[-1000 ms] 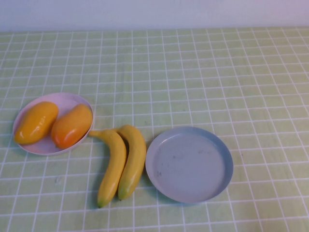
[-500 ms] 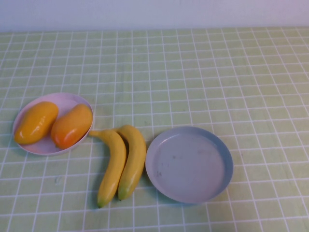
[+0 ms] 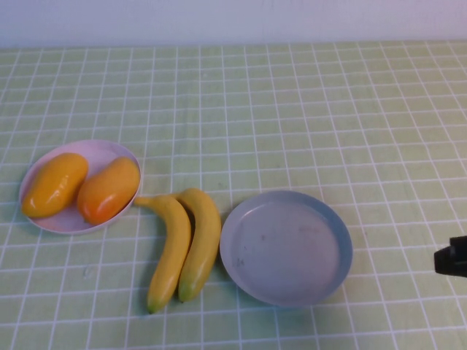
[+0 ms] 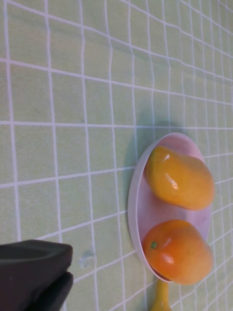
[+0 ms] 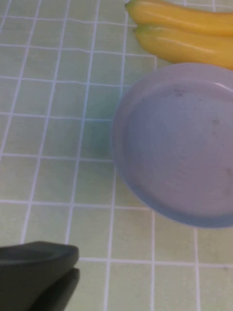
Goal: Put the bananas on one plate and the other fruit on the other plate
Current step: Put another type of fruit in the right plate
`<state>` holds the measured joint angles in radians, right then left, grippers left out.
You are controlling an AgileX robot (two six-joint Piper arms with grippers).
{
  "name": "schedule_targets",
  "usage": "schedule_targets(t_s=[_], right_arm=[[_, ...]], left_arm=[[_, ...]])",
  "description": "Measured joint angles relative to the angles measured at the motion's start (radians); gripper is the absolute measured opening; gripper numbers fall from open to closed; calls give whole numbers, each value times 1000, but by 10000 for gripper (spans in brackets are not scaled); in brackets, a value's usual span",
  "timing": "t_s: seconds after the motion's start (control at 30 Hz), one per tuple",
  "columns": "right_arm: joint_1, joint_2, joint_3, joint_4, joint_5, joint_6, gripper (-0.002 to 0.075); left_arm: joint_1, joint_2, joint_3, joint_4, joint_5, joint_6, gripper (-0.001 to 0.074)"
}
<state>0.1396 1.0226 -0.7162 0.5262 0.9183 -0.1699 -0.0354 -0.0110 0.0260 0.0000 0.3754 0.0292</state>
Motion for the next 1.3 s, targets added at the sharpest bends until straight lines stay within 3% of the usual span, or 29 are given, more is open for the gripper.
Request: schedule_targets(t_s=[0.37,0.6,0.83,1.3], right_arm=[[378,302,-251,-116,-37,175,-1],[546,604,-549,-152,13,195,154],[608,871,-850,-236,62,241,299],[614,1309,-1452,-470,269,345,322]], left_arm=[[0,0,0,0,0,0,2],[0,0,0,0,0,0,2],[0,0,0,0,0,0,2],[0,0,0,0,0,0,2]])
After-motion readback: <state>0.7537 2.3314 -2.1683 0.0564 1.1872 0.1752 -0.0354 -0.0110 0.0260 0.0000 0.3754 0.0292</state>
